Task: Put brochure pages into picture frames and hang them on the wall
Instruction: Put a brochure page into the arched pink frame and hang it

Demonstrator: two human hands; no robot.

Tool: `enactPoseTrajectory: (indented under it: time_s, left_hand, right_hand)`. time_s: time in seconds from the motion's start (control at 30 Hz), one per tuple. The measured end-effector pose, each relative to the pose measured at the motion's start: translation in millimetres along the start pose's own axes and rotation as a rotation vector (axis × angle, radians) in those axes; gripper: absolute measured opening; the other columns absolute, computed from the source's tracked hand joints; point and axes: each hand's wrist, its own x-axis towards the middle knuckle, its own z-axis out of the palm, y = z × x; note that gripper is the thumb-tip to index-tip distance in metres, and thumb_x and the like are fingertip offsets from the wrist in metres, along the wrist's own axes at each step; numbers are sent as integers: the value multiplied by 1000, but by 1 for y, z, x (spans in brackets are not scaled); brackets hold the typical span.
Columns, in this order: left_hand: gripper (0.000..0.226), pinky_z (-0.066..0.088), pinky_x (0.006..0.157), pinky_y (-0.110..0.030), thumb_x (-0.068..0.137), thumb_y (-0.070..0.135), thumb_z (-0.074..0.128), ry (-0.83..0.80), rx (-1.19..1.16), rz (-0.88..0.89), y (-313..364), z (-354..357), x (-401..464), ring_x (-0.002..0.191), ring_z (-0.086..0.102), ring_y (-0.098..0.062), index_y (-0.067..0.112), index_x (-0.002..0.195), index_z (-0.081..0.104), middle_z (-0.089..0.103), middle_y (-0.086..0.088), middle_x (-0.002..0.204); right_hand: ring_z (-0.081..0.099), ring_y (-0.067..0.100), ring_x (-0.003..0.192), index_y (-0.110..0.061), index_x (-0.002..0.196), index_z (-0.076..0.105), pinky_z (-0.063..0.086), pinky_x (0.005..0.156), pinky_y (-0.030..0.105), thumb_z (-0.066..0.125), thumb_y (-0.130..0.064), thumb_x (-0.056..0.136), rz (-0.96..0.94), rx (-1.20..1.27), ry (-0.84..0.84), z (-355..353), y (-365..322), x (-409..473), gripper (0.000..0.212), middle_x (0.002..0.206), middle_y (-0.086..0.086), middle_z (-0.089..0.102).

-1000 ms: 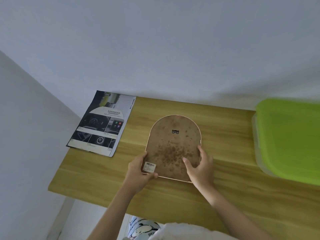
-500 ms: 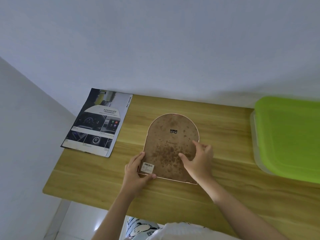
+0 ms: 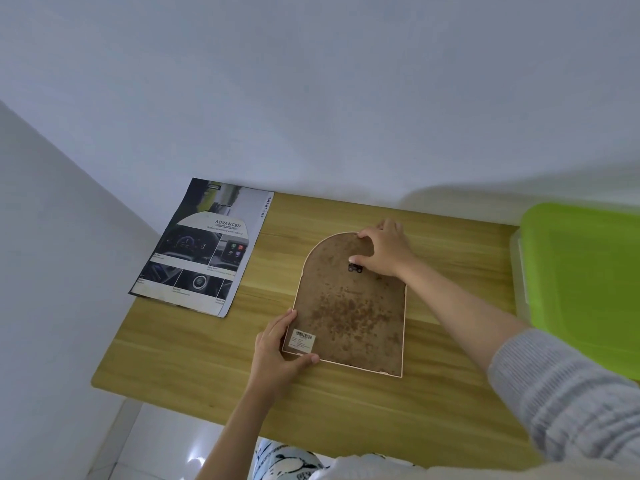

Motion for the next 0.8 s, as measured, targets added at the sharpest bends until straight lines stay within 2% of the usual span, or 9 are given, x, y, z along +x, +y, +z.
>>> enactPoseTrajectory:
  time_s: [0.1, 0.23, 0.33, 0.5, 0.6, 0.7, 0.8]
  left_hand:
    - [91, 36, 103, -33, 54, 40, 86, 8, 2, -2, -1, 0, 1, 120, 38, -10, 39, 133, 41, 43, 17, 137]
    - [91, 33, 95, -26, 50, 57, 76, 0, 10, -1, -1, 0, -2, 116, 38, -9, 40, 132, 40, 43, 18, 137]
    - [88, 32, 92, -25, 51, 59, 72, -8, 10, 9, -1, 0, -3, 114, 37, -8, 42, 131, 38, 42, 20, 137]
    - [88, 34, 91, -26, 53, 58, 70, -11, 7, 7, 0, 0, -5, 112, 37, -6, 43, 132, 36, 43, 22, 133]
    - [91, 35, 87, -24, 57, 46, 81, -8, -3, -10, 1, -1, -4, 109, 37, -5, 41, 134, 34, 47, 23, 119]
    - [95, 36, 86, -23, 59, 34, 85, 0, -14, -31, 2, -1, -3, 109, 37, -7, 36, 137, 32, 46, 24, 112]
    - [94, 40, 90, -29, 56, 31, 87, -16, -14, -49, 5, -2, 1, 111, 38, -11, 33, 134, 35, 42, 24, 113]
  right_hand:
    - [29, 30, 124, -23, 127, 52, 35, 101, 45, 72, -55, 70, 13, 13, -51, -4, -3, 5, 68, 126, 10, 37]
    - [31, 29, 126, -21, 121, 56, 37, 102, 46, 81, -48, 63, 77, 90, -107, -8, -7, 13, 69, 126, 8, 40]
    - [36, 30, 125, -21, 116, 58, 38, 100, 45, 84, -49, 57, 81, 70, -151, -11, -8, 17, 70, 126, 8, 45]
    - [49, 22, 115, -20, 114, 54, 44, 89, 36, 85, -44, 59, 74, 176, -158, -23, -7, 14, 68, 123, 0, 53]
    - [46, 16, 110, -21, 115, 50, 38, 81, 30, 84, -36, 66, 35, 260, -143, -30, -6, 6, 62, 122, -3, 48]
    - [40, 14, 115, -26, 112, 47, 35, 85, 30, 83, -33, 68, 10, 375, -139, -31, -1, -1, 57, 127, -6, 43]
    - [39, 13, 120, -31, 111, 47, 35, 87, 30, 82, -33, 69, -22, 416, -139, -32, 1, -6, 55, 131, -8, 42]
